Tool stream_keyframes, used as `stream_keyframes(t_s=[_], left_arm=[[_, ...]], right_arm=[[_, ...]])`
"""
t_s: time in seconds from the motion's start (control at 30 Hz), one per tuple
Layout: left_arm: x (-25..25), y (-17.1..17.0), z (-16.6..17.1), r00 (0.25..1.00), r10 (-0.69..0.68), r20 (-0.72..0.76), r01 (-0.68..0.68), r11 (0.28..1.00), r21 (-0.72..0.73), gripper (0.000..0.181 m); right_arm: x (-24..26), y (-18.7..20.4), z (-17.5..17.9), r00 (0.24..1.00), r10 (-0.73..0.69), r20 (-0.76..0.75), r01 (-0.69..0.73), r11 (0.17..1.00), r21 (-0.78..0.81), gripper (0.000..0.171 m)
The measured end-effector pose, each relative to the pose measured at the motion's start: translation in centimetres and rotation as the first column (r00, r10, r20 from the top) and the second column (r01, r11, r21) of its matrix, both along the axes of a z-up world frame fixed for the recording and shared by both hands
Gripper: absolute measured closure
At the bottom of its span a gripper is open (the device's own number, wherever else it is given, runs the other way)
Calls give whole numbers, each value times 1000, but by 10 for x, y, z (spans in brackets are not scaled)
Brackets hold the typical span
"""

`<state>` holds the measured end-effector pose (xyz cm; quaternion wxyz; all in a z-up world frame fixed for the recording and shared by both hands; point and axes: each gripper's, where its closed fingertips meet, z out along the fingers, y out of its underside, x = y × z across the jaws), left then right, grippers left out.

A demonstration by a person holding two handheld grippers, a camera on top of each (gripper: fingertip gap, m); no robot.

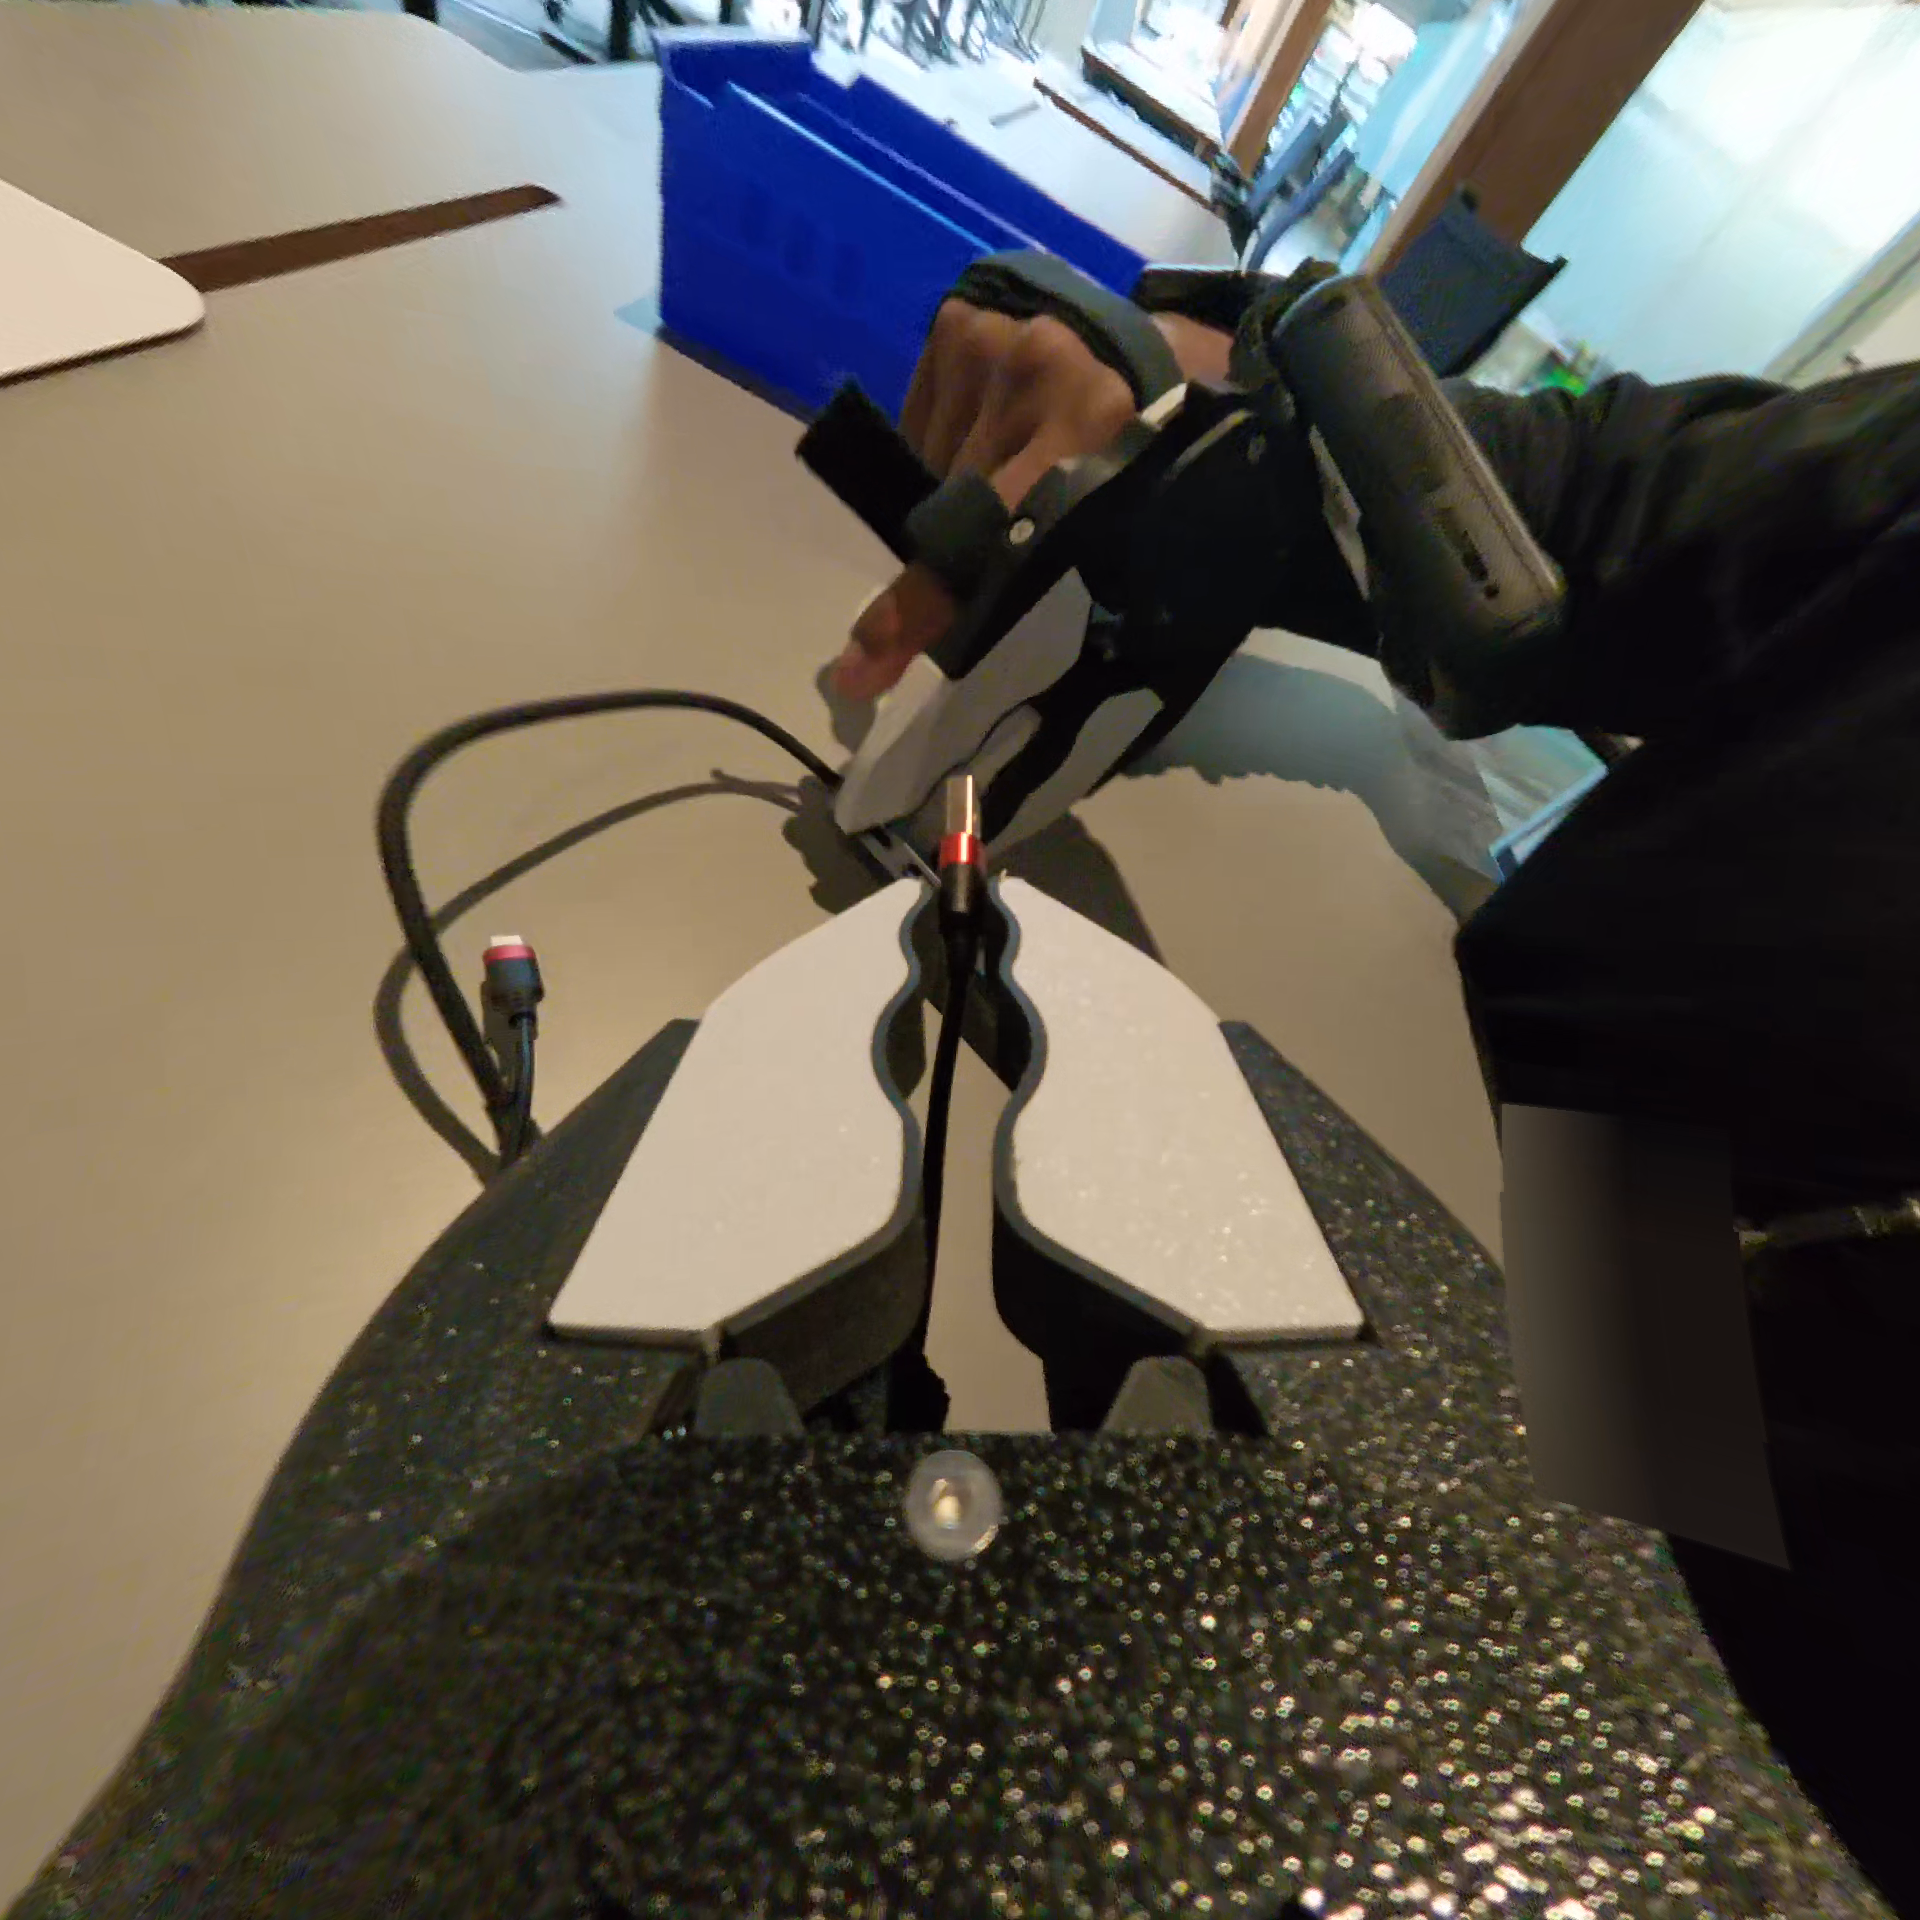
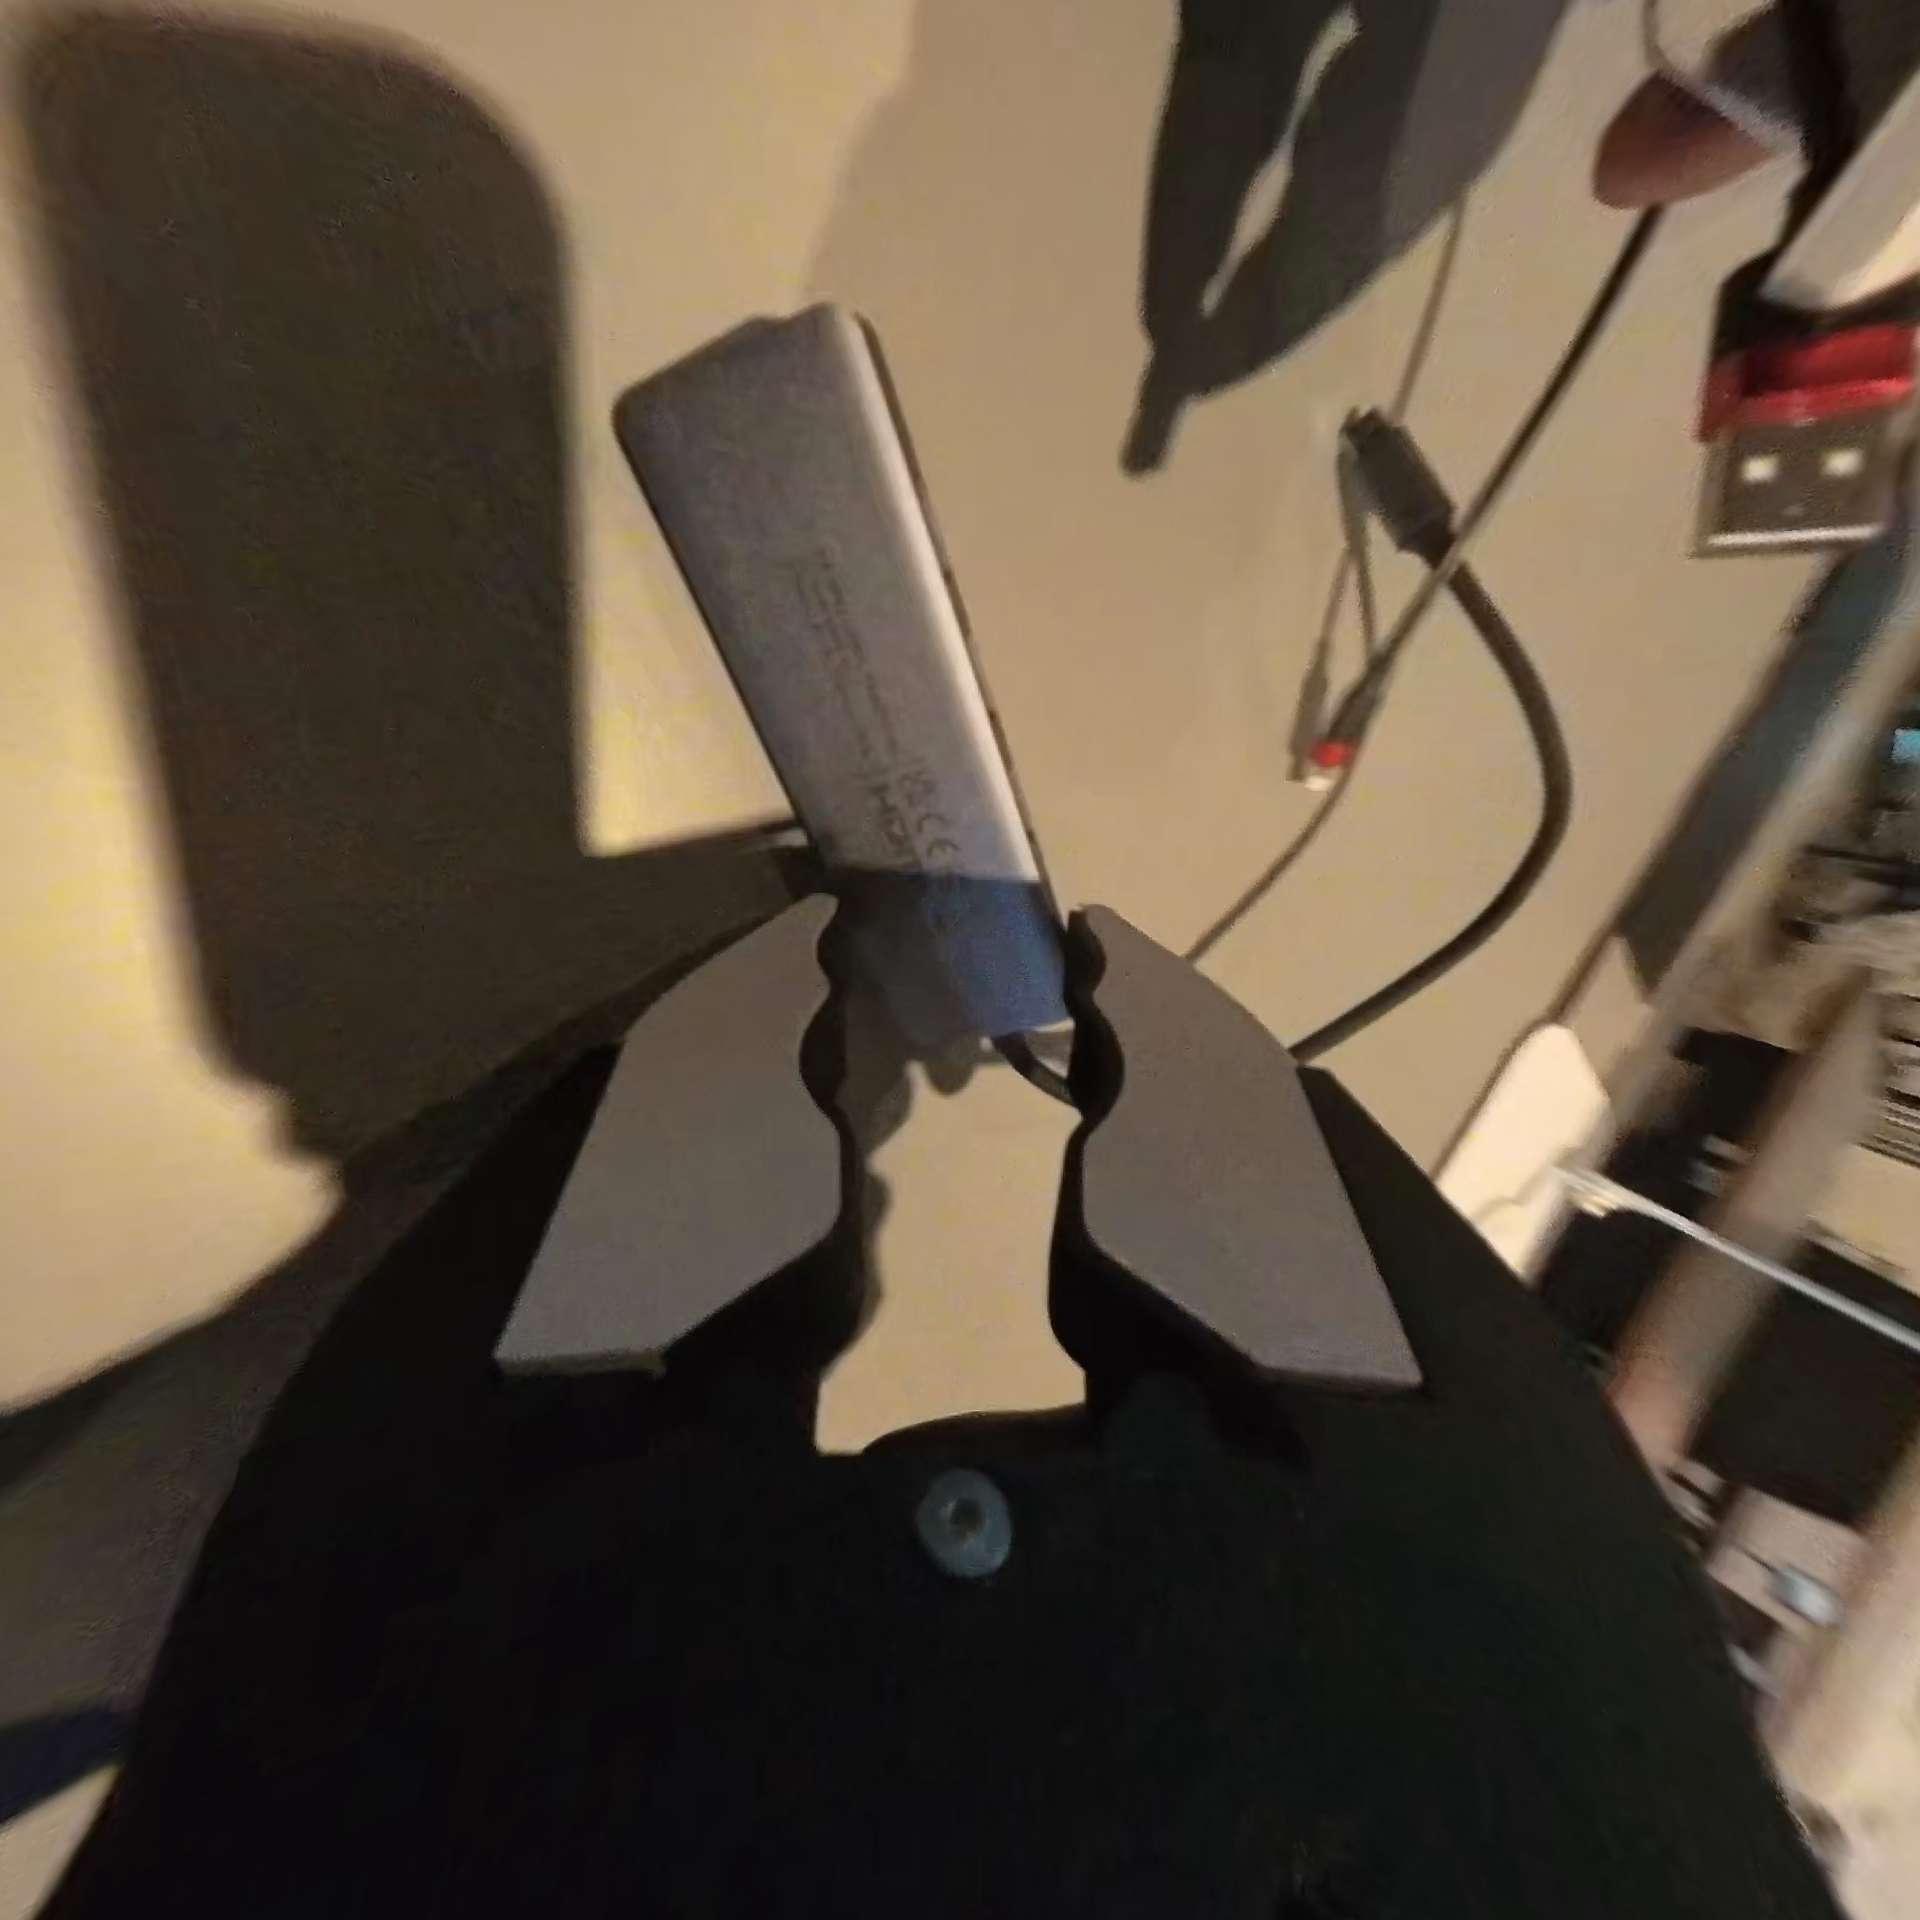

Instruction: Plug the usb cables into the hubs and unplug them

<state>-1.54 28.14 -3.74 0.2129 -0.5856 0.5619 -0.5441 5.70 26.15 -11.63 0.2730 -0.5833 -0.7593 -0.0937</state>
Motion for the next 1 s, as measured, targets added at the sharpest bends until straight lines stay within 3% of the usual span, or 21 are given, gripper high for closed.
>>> stream_keyframes(t_s=[0.23, 0.37, 0.47, 0.67, 0.83, 1.0], left_arm=[[0, -33, -7, 988, -111, -106, 120, 989, 83, 174], [6, -36, -14, 986, -107, -125, 120, 988, 101, 174], [9, -31, -21, 988, -103, -117, 114, 989, 95, 174], [9, -25, -12, 989, -142, 47, 139, 988, 68, 174], [7, -27, 10, 947, -182, 264, 169, 983, 72, 174], [6, -29, 20, 911, -201, 361, 174, 979, 107, 174]], right_arm=[[2, 1, 20, 995, -51, -87, 83, 907, 414, 133], [3, -1, 31, 991, -60, -117, 117, 809, 576, 133], [3, -5, 33, 992, -63, -112, 117, 792, 599, 133], [6, -8, 39, 989, -63, -131, 134, 747, 651, 134], [3, -12, 53, 989, -39, -143, 131, 685, 717, 135], [-1, -20, 64, 988, -7, -151, 120, 644, 755, 135]])
